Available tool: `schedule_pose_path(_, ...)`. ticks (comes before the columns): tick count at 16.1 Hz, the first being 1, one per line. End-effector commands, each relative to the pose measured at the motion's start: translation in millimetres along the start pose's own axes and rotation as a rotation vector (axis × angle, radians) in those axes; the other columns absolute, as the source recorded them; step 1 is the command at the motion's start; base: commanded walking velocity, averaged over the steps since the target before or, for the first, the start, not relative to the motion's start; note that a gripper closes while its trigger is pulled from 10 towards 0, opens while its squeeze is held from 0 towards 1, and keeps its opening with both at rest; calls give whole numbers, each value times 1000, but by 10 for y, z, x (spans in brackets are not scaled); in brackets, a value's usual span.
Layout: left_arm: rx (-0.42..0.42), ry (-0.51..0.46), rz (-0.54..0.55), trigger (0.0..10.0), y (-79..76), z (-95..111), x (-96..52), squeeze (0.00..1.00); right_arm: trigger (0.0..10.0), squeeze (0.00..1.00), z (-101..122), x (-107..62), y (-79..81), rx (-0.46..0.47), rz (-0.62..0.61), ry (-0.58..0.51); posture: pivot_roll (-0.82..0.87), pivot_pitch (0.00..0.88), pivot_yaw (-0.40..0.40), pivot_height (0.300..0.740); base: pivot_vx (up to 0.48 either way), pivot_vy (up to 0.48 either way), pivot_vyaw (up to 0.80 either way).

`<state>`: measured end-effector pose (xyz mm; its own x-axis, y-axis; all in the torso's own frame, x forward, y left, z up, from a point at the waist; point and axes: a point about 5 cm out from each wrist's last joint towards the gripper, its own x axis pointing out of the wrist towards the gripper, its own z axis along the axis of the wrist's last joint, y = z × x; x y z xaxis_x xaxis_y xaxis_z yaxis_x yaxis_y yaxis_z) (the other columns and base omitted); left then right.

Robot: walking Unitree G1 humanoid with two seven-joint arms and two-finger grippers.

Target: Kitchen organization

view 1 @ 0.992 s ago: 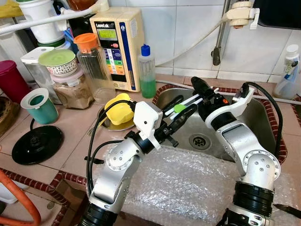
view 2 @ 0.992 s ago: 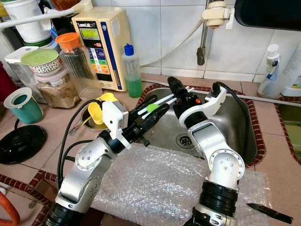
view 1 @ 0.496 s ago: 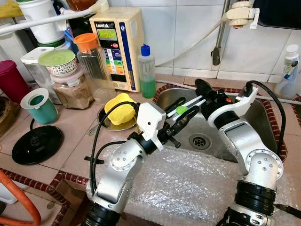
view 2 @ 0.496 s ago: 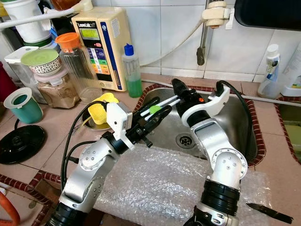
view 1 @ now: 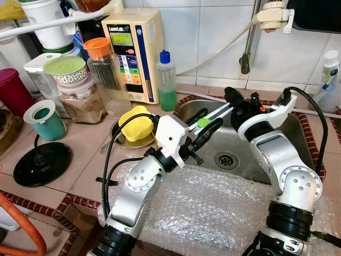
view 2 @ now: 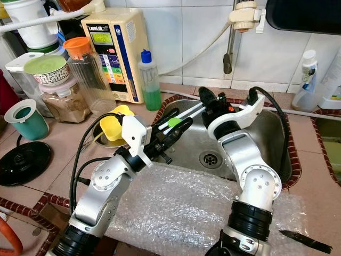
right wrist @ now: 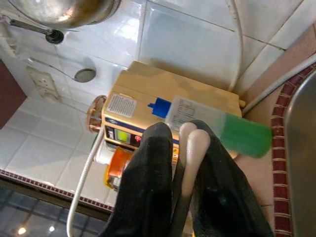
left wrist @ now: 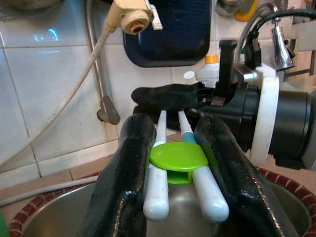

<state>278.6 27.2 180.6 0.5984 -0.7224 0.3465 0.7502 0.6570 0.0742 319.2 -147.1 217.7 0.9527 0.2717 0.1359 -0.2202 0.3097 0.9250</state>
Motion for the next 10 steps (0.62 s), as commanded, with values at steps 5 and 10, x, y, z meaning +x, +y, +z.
schedule_pose_path(5,11,-3,95,10000,182,-17,-59,1000,0,0,83,21,-4,-3,-27,-43,-15,0,86,740,0,0,0)
schedule_pose_path(10,-16,51,135,10000,266,-175,-122,1000,0,0,107,30,-75,-1,-66,-69,-17,0,90,740,0,0,0)
